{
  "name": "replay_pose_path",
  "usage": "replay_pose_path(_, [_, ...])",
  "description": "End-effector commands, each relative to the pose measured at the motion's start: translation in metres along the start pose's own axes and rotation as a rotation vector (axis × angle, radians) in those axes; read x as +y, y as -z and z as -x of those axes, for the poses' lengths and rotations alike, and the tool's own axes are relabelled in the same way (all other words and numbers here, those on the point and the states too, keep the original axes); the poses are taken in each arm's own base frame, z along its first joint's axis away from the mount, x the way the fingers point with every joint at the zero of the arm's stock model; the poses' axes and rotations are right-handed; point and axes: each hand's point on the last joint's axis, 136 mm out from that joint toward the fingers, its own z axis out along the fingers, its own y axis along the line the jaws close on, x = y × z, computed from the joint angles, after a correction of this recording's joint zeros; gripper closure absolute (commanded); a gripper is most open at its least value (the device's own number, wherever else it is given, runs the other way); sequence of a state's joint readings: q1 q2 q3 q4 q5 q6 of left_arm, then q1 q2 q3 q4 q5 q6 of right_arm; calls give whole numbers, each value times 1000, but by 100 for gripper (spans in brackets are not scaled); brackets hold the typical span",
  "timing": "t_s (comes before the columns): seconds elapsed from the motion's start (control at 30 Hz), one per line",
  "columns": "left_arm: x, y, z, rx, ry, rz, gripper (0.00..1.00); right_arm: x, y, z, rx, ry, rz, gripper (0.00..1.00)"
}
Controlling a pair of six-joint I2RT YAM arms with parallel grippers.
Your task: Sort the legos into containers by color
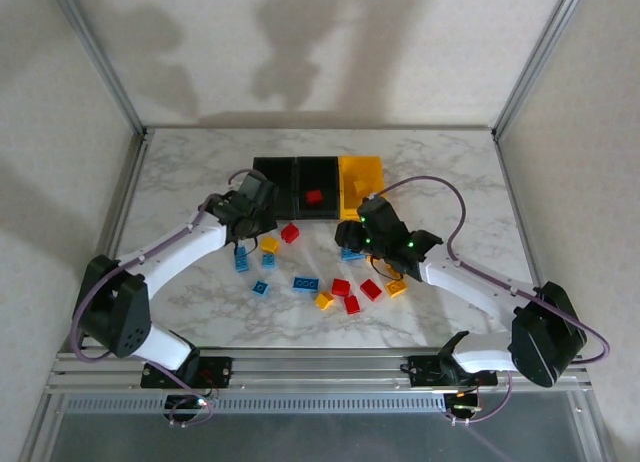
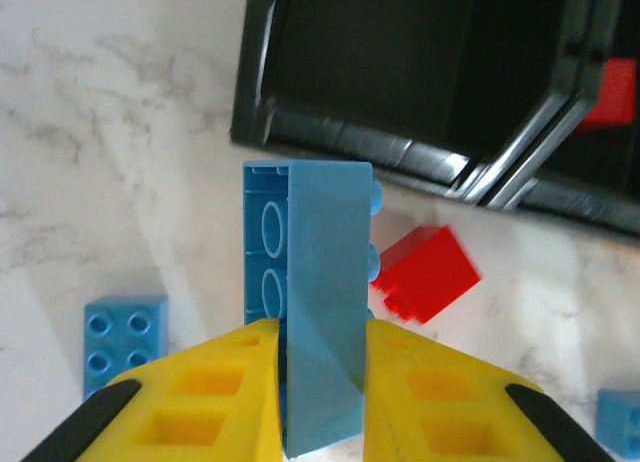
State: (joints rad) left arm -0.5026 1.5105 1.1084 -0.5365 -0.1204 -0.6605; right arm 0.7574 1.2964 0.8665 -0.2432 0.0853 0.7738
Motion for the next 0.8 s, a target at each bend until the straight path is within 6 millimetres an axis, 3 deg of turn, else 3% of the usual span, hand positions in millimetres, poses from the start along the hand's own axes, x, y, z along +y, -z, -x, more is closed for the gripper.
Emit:
replay_pose_path(0.0, [-5, -6, 15, -17, -32, 34, 78, -2, 5, -1, -16, -9, -4, 52])
replay_pose_path(0.3, [-35, -42, 54, -29, -42, 34, 78, -9, 15, -3, -27, -23, -16, 52])
replay_pose_path(0.57, [-36, -84, 61, 7, -39, 79, 79, -14, 20, -4, -37, -30, -27, 51])
replay_pose_path(0.77, [-35, -97, 59, 26, -33, 87, 76, -17, 21, -4, -40, -30, -38, 51])
